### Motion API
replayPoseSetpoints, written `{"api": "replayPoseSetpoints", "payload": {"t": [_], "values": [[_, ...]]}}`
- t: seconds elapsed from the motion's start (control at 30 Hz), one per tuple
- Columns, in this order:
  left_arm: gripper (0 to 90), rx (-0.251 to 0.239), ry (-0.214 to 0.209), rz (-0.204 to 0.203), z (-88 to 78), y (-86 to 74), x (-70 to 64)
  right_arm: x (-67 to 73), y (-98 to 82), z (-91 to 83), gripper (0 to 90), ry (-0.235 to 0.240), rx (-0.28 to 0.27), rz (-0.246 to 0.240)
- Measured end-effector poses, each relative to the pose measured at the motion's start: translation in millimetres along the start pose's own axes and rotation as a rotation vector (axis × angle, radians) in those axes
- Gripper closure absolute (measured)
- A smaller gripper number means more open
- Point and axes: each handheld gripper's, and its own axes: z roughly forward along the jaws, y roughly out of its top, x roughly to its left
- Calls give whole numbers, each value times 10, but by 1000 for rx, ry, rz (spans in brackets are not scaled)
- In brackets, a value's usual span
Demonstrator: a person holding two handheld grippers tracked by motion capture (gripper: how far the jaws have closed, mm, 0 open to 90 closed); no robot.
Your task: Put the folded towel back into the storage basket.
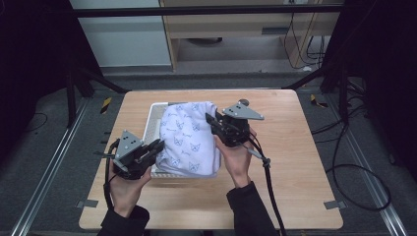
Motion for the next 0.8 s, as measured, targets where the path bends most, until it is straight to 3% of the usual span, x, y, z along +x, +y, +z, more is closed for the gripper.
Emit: {"api": "replayPoseSetpoints", "payload": {"t": [0.33,0.8], "values": [[834,-3,50,-21,-9,-51,215,114,56,291,746,13,16,-14],[834,-10,87,-62,8,-97,509,226,93,670,746,29,21,-25]]}}
